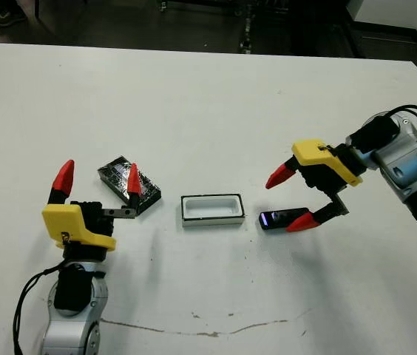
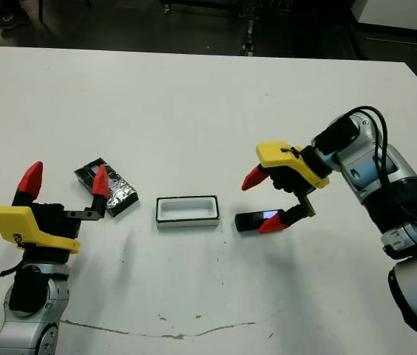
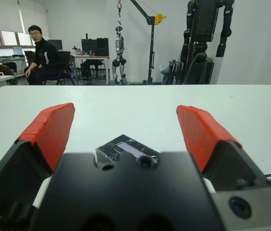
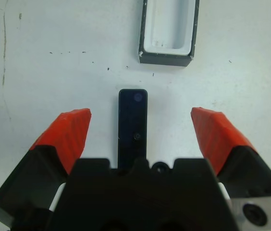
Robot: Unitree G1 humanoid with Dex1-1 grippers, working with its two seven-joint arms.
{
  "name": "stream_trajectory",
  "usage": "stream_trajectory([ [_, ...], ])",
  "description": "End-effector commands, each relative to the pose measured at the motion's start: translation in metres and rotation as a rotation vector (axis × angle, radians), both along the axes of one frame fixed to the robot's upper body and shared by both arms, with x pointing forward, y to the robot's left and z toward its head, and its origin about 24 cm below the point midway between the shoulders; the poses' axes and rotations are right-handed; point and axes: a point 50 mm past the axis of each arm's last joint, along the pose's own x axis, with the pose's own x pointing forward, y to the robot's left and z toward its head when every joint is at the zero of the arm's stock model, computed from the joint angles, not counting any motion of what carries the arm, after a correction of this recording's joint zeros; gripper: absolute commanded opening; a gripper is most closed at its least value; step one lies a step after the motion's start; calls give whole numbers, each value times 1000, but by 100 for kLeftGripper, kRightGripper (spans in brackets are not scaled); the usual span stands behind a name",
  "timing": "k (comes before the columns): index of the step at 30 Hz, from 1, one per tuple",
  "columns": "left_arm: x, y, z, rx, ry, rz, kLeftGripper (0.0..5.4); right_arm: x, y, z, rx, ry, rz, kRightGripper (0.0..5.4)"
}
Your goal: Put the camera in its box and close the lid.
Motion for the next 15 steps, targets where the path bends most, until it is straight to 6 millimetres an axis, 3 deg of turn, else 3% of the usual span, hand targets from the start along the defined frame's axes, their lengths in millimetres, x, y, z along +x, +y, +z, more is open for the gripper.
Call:
stream_trajectory([
  [1, -2, 1, -3, 7, 21, -1, 539, -1, -3, -5, -15, 22, -21, 540],
  [15, -4, 1, -2, -13, 38, -6, 539, -7, -9, -14, 11, 22, -29, 540],
])
